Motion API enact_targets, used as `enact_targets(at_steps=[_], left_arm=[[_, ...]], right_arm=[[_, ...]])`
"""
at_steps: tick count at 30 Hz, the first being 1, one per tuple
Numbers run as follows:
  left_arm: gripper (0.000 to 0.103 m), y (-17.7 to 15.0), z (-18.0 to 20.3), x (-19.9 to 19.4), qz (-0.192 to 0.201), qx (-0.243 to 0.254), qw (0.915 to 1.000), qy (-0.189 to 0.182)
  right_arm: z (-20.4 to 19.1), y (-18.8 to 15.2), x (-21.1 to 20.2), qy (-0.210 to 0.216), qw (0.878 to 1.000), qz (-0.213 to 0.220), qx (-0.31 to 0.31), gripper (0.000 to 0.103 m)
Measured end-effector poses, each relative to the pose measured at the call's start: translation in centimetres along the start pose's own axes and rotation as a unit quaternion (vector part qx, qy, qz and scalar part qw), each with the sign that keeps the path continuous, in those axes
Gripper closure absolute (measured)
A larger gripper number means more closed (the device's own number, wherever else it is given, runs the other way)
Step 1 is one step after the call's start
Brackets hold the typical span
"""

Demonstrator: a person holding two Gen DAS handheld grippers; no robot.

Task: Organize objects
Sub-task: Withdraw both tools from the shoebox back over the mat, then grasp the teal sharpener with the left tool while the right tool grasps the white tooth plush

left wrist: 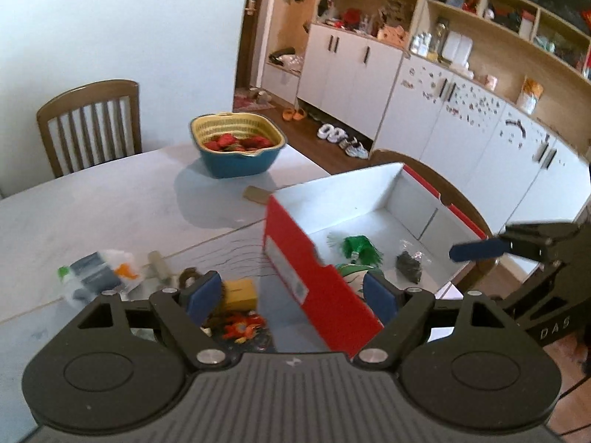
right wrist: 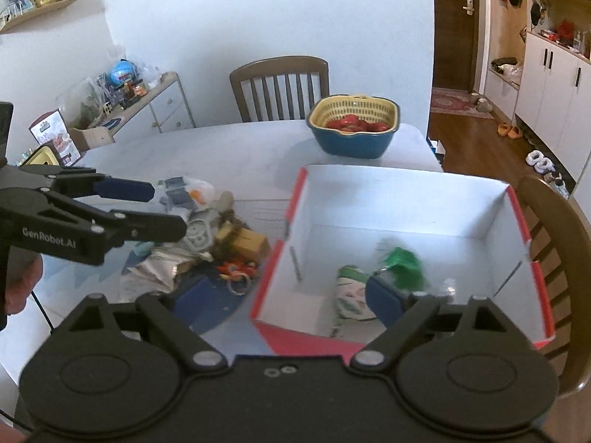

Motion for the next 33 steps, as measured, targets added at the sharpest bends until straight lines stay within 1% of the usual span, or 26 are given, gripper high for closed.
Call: enact_targets(at_steps=[2, 4, 10, 11, 15, 18, 20, 23, 28, 31, 33], left_arm=[[0.006, -0.1, -1.1, -1.0, 0.007, -0.004, 1.0, 0.002], [0.002, -0.3, -2.2, -1.9, 0.014, 0.002, 0.9999, 0.003], [0.002, -1.4, -5.3, -4.0, 0.023, 0.0, 0.9996, 0.016], [0.0, -1.6, -5.8, -4.2, 0.023, -0.005, 0.9996, 0.016], [0.0, -2.4, -8.0, -5.1, 0.031, -0.038, 0.9988, 0.008], [0.0, -3.1, -9.7, -5.5, 0.031, -0.049, 0.9982, 0.017], [0.0, -3.7, -10.7, -5.6, 0.031, -0.05, 0.998, 0.024], [0.0, -4.7, -12.2, -5.6, 0.022, -0.047, 0.9982, 0.03], [0.0, -6.4, -13.8, -5.0, 0.019, -0.015, 0.9987, 0.044], [0.0, -7.2, -15.0, -4.5, 0.016, -0.022, 0.9984, 0.049], [0.0, -7.9, -16.0, -4.0, 0.011, -0.026, 0.9979, 0.058]], right_arm=[[-1.3, -0.2, 0.2, -0.002, 1.0, 0.0, 0.004, 0.011], [-2.4, -0.5, 0.4, -0.001, 1.0, -0.002, 0.006, 0.011], [-5.7, -1.2, 1.4, -0.005, 1.0, -0.005, -0.001, 0.011], [-6.2, -1.3, 1.5, -0.004, 1.0, -0.006, -0.001, 0.011], [-8.3, -1.9, 2.2, 0.002, 1.0, -0.011, -0.003, 0.01], [-10.0, -2.7, 3.0, 0.001, 1.0, -0.025, -0.015, 0.01], [-11.0, -3.3, 3.5, 0.007, 0.999, -0.035, -0.019, 0.01], [-12.3, -4.0, 4.2, 0.015, 0.999, -0.045, -0.021, 0.01], [-14.8, -5.3, 5.7, 0.02, 0.997, -0.064, -0.041, 0.01], [-16.3, -5.9, 6.7, 0.03, 0.996, -0.072, -0.052, 0.01], [-17.2, -6.3, 7.4, 0.037, 0.995, -0.076, -0.059, 0.01]])
Point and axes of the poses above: each gripper's, at about its wrist camera, not at the fingertips, and x roughly the way its jaws point, z to its right, y to its top, the point moved 4 cm from there along x, roughly the way its jaws point, and after that the axes turned 14 degrees about z, right-handed, at the moved point
